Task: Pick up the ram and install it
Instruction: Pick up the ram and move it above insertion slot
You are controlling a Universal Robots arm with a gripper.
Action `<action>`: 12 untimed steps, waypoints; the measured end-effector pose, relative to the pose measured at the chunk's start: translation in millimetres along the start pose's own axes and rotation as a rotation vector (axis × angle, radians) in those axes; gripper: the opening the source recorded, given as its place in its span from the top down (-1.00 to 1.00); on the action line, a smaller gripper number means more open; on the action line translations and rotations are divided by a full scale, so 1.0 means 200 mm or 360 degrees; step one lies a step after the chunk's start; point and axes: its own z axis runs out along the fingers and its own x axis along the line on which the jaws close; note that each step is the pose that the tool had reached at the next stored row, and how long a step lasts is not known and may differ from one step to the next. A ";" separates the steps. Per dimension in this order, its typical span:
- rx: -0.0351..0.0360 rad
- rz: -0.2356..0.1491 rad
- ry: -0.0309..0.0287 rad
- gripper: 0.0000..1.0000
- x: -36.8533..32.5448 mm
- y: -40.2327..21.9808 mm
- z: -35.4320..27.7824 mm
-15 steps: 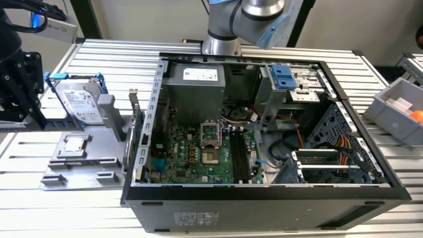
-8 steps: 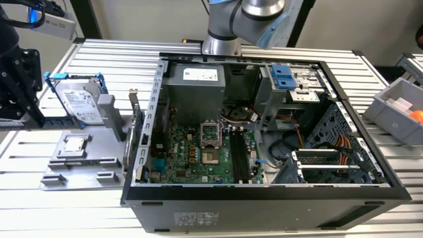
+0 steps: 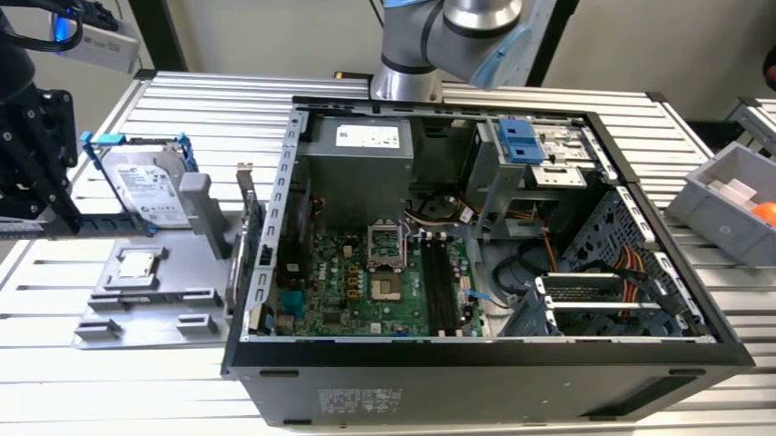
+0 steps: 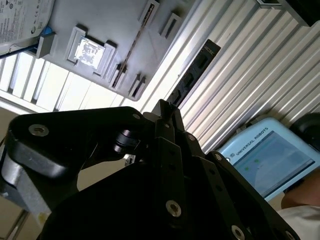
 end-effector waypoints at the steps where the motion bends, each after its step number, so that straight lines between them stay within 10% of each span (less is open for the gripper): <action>1: 0.0000 0.0000 0.00001 1.00 0.000 0.000 0.000; 12: 0.0000 0.0000 0.00001 1.00 0.000 -0.048 -0.001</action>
